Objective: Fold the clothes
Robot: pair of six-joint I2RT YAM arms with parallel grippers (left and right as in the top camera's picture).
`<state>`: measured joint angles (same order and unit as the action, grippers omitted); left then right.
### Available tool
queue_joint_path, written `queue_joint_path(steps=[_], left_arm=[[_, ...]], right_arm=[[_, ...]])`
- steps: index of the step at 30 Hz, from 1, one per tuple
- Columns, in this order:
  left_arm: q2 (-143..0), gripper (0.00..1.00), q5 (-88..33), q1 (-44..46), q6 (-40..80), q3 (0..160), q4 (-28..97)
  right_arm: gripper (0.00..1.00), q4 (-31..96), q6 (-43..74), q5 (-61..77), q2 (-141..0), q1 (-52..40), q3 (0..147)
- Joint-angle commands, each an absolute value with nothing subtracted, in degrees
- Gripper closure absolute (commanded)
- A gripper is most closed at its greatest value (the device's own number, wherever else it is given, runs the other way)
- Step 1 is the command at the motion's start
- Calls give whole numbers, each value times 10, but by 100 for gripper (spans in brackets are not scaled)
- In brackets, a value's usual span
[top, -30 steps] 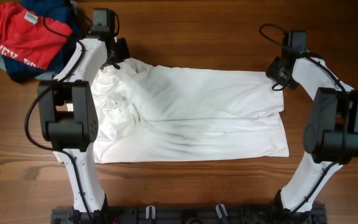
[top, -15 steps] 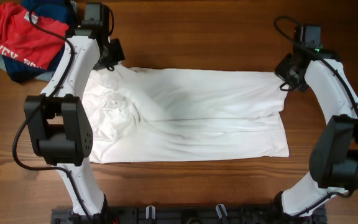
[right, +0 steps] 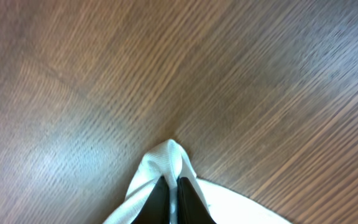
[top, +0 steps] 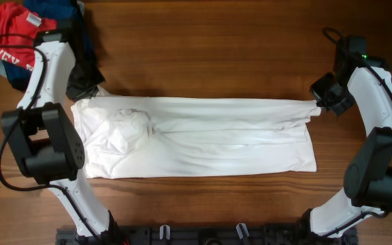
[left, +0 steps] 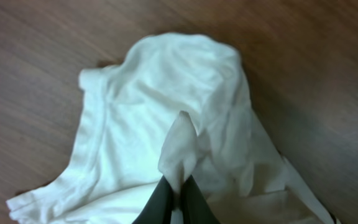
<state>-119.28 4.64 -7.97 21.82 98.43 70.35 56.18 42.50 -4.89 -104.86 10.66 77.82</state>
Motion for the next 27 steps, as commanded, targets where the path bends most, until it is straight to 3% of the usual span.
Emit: queue_joint_path(steps=[1, 17, 27], left_arm=[[-1173, 96, 58, -100, 228, 984, 734], [-1144, 96, 57, -100, 230, 984, 863], [-1055, 96, 57, -100, 230, 884, 839]], right_arm=[[96, 579, 441, -44, -1032, 112, 781], [96, 678, 449, -51, -905, 112, 751], [96, 660, 433, -44, -889, 111, 679]])
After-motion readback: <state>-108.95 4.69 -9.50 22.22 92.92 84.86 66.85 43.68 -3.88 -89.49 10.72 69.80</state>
